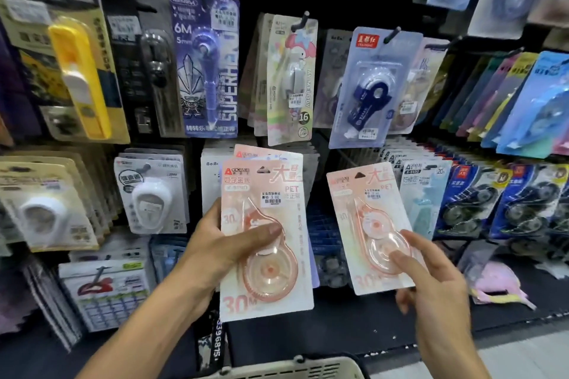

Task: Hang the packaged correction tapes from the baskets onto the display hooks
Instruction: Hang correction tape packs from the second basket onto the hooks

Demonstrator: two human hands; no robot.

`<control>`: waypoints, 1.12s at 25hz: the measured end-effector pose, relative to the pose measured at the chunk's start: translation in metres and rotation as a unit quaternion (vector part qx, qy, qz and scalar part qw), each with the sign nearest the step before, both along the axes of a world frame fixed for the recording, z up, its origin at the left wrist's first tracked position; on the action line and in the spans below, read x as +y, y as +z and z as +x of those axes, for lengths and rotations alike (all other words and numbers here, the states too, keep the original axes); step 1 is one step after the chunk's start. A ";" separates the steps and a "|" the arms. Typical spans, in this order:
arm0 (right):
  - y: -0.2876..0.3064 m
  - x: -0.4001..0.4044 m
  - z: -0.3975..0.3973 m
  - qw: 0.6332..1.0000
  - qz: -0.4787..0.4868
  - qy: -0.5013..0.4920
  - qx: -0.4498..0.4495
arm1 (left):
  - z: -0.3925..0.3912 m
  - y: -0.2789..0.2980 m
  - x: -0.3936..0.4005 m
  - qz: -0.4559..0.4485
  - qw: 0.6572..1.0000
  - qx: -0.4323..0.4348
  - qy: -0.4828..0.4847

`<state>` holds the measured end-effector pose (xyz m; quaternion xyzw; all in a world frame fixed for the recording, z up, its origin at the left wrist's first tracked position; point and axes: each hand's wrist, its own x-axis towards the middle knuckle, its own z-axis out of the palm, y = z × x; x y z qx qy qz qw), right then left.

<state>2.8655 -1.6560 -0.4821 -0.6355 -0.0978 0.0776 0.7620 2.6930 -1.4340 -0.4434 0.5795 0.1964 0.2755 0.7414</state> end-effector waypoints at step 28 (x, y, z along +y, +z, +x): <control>0.007 0.042 -0.038 0.986 0.070 0.144 0.056 | 0.014 -0.021 -0.015 0.032 0.999 -0.037 0.017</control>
